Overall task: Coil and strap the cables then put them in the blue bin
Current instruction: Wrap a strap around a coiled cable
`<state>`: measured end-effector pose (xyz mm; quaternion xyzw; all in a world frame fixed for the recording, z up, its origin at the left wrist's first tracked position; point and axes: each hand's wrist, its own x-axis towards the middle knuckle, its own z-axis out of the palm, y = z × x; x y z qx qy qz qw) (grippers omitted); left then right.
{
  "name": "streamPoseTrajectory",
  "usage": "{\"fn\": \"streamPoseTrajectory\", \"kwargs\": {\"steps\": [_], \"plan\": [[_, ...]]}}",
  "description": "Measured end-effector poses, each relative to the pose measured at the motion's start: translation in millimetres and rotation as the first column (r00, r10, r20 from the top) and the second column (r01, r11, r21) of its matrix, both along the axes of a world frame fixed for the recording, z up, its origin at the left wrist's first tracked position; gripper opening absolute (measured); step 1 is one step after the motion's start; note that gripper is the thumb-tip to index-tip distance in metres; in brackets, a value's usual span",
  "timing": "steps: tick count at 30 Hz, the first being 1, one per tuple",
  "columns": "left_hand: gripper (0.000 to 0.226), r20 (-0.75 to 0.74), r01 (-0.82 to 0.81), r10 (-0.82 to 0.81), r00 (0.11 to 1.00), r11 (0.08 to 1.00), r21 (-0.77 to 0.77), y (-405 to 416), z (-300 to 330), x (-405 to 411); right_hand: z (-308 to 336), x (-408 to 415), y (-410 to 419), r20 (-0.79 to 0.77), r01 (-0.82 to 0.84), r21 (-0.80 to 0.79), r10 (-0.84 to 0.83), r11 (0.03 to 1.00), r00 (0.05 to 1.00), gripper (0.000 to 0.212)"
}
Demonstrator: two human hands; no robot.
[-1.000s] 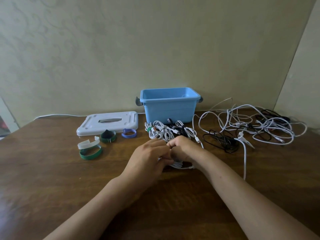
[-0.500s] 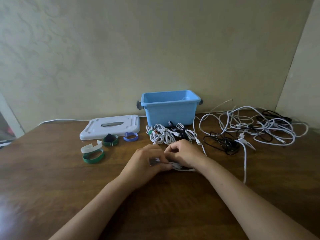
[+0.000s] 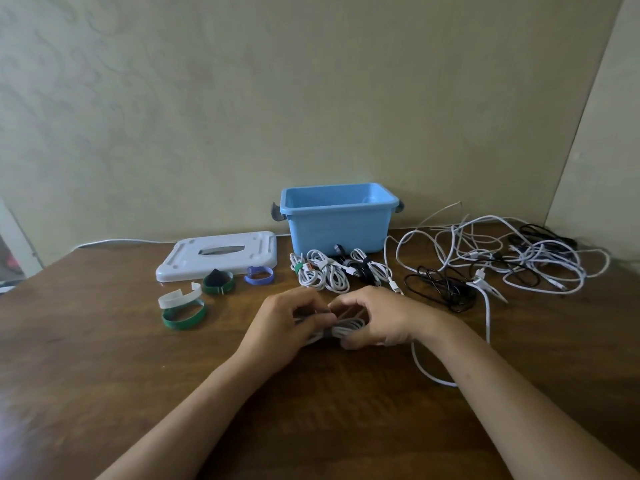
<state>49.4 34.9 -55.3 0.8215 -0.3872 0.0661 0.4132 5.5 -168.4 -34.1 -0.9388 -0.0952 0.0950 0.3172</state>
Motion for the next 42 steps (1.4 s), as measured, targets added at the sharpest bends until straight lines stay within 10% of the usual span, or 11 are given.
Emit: {"fn": "streamPoseTrajectory", "kwargs": {"steps": [15, 30, 42], "plan": [[0.010, 0.066, -0.119, 0.131, 0.989, 0.980, -0.159, 1, 1, 5, -17, 9, 1, 0.209, 0.085, 0.160, -0.118, 0.983, 0.971, 0.029], [0.009, -0.215, -0.293, 0.229, 0.949, 0.894, -0.339, 0, 6, 2, -18, 12, 7, 0.272, 0.081, 0.155, -0.122, 0.984, 0.955, 0.022], [0.007, 0.232, -0.110, 0.151, 0.961, 0.977, -0.180, 3, 0, 5, -20, 11, 11, 0.290, 0.169, 0.223, -0.231, 0.960, 0.929, 0.019]]}}
